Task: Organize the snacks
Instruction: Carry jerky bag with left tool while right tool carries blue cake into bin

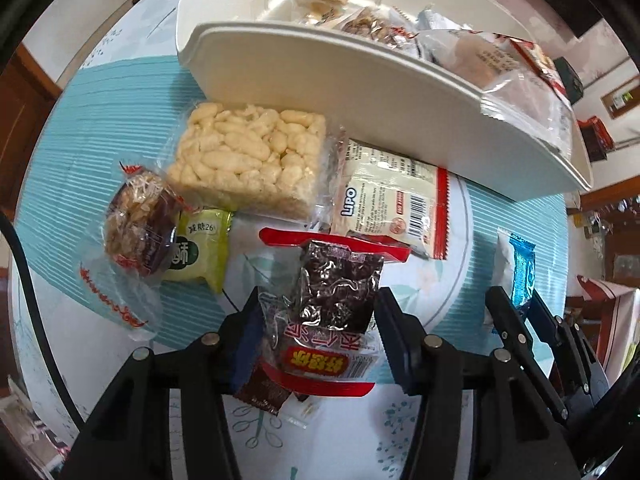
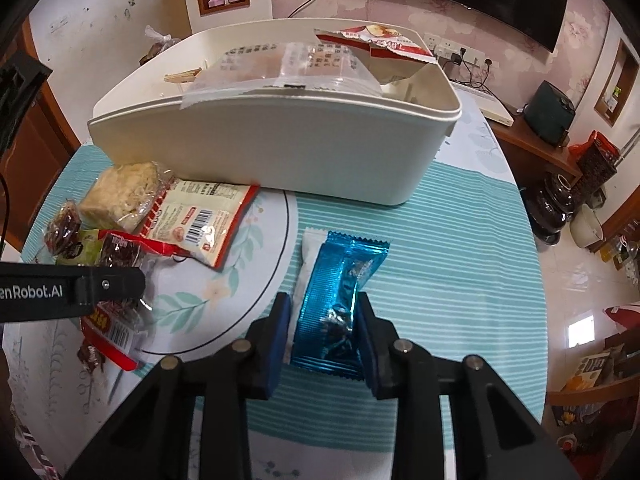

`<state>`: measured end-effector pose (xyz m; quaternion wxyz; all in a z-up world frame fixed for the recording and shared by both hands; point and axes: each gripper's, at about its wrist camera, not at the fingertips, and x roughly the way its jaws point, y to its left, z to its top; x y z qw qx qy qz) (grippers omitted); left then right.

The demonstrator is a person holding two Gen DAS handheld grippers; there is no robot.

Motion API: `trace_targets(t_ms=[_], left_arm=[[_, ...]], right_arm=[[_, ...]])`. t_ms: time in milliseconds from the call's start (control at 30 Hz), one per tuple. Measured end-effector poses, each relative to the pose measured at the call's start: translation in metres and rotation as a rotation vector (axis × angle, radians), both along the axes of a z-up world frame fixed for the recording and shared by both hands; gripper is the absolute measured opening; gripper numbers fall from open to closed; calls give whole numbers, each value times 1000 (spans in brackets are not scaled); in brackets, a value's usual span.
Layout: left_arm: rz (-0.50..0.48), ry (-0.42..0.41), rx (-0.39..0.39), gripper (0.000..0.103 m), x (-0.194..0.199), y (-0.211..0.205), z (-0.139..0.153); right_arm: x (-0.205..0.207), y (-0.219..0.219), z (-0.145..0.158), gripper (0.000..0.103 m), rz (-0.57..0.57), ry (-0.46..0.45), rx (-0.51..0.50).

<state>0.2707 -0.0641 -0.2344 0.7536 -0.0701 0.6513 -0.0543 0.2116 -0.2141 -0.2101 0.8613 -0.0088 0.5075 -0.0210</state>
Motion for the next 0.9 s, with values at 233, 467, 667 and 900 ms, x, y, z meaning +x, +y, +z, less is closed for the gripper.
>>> trace_targets(t_ms=[233,467,667,900], left_arm=[[-99,-27,-52,53,-5,6,30],[-170,-97,-83,53,-6,18,78],[-187,-176,-93,53,4,23,117],[-165,-249,-89,53,30,27,147]], right_arm=[[-15,12,21,32,-39,-37,-33],[-25,25,57,32,-73,-109,-54],[-17,24,90,32,-88,-191,-69],[4,14,117,32,-90,-261,-87]])
